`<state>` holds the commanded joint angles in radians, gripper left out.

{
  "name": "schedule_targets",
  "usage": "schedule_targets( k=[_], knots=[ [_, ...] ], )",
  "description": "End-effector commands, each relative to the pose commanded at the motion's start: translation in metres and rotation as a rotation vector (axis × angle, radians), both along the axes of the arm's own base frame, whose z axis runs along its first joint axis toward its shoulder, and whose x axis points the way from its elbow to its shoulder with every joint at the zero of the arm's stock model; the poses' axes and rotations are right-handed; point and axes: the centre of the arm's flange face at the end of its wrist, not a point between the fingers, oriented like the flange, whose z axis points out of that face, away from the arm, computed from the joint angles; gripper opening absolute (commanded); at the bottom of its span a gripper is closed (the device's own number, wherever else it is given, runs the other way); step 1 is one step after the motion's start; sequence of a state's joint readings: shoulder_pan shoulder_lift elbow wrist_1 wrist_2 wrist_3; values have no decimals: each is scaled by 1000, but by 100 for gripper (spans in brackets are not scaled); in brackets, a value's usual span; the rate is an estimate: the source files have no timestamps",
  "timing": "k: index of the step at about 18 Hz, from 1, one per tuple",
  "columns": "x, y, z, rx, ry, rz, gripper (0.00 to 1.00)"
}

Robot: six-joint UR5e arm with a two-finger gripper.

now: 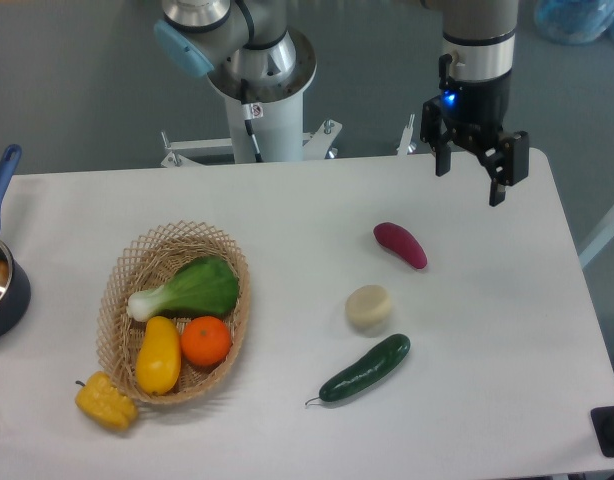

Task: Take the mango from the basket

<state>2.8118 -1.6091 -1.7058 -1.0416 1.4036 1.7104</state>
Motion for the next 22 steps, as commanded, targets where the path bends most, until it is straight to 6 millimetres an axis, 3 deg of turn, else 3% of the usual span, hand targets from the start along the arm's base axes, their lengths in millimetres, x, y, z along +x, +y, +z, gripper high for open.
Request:
schedule_targets(
  k=[10,15,20,22],
  knots=[
    [-2,0,0,-2,1,7,100],
    [-2,2,-4,43,-30,128,100],
    [9,28,-12,83,-53,188,100],
    [16,49,-28,96,-91,230,100]
  ],
)
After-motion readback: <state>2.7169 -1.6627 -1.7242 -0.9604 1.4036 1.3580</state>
